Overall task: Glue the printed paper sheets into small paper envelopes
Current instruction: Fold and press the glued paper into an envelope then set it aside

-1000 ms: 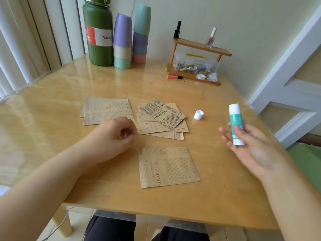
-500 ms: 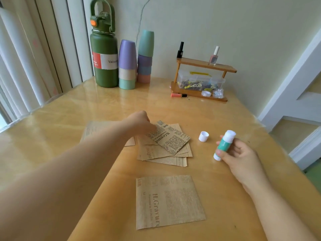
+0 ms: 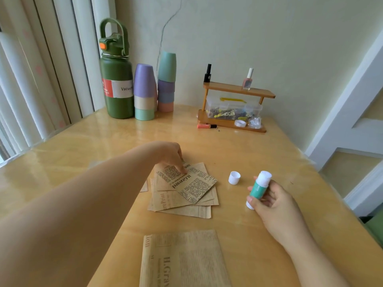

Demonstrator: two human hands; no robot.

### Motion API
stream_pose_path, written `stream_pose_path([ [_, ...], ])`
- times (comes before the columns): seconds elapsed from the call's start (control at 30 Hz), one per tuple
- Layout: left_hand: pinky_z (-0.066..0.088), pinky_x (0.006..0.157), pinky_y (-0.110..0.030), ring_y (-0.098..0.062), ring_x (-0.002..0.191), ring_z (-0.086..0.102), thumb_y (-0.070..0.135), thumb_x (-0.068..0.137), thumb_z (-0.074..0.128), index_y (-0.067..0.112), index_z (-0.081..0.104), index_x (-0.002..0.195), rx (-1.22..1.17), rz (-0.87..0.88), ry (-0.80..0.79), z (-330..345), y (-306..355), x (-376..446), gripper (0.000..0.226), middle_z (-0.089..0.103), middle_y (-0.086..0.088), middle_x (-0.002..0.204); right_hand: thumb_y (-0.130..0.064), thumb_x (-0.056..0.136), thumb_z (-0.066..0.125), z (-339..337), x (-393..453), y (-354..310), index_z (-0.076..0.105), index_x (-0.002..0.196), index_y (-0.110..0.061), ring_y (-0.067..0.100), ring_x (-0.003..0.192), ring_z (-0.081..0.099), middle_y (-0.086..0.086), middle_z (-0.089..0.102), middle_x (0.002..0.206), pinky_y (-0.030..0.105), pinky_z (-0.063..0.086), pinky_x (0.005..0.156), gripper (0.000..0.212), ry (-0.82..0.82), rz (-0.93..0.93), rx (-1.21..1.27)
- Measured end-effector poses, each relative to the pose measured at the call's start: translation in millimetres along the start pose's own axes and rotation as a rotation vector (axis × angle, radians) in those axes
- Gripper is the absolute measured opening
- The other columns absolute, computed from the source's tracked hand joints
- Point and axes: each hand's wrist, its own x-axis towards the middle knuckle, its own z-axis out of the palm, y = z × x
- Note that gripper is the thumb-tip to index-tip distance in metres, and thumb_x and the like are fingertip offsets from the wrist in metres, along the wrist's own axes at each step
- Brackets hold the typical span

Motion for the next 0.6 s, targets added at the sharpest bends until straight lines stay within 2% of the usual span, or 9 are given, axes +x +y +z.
stream_pose_path([
  [0.13,0.049,0.093,-0.041,-0.024,0.103,0.053,0.025,0.068,0.082,0.022,0.048,0.111,-0.125,0.031,0.015,3,0,1,0.056,0.052,-0.003,0.119,-0.010,0.085,0.067,-1,0,0,0.054,0.094,-0.039,-0.006,0.074,0.066,-0.012,0.069,0.093,0.027,0.051,0.077,0.034,-0.011,0.009,-0.005],
  [0.23,0.057,0.077,-0.039,-0.024,0.091,0.059,0.014,0.072,0.079,0.025,0.045,0.117,-0.302,0.035,0.078,8,-3,-3,0.057,0.051,-0.003,0.112,-0.010,0.085,0.067,-2,-1,-1,0.055,0.094,-0.038,-0.006,0.074,0.066,-0.010,0.070,0.093,0.029,0.051,0.081,0.032,-0.014,0.017,-0.013],
  [0.33,0.057,0.070,-0.034,-0.020,0.084,0.062,0.014,0.080,0.072,0.019,0.052,0.113,-0.460,0.086,0.205,12,-11,-11,0.039,0.059,-0.001,0.101,-0.010,0.084,0.068,-2,-1,0,0.056,0.095,-0.037,-0.005,0.075,0.066,-0.010,0.069,0.094,0.029,0.052,0.082,0.032,-0.007,0.021,-0.010],
  [0.43,0.054,0.062,-0.028,-0.017,0.079,0.066,0.021,0.083,0.070,0.014,0.062,0.095,-0.651,0.134,0.319,13,-21,-32,0.016,0.068,-0.002,0.090,-0.014,0.079,0.073,-3,-2,1,0.054,0.100,-0.037,0.003,0.089,0.065,-0.014,0.067,0.096,0.031,0.051,0.084,0.037,0.009,0.020,-0.033],
  [0.5,0.057,0.067,-0.032,-0.018,0.076,0.067,0.020,0.084,0.069,0.013,0.062,0.088,-0.821,0.136,0.373,15,-32,-49,0.011,0.070,-0.003,0.085,-0.017,0.075,0.078,-5,-3,0,0.050,0.107,-0.037,0.005,0.101,0.057,-0.023,0.059,0.100,0.026,0.043,0.082,0.047,0.031,0.017,-0.074],
  [0.6,0.053,0.061,-0.029,-0.019,0.068,0.063,0.014,0.085,0.067,0.014,0.058,0.083,-1.065,0.154,0.460,21,-50,-80,0.010,0.070,-0.001,0.074,-0.016,0.069,0.080,-14,-11,-3,0.046,0.117,-0.027,0.007,0.112,0.045,-0.014,0.046,0.112,0.028,0.036,0.091,0.060,0.177,-0.011,-0.166],
])
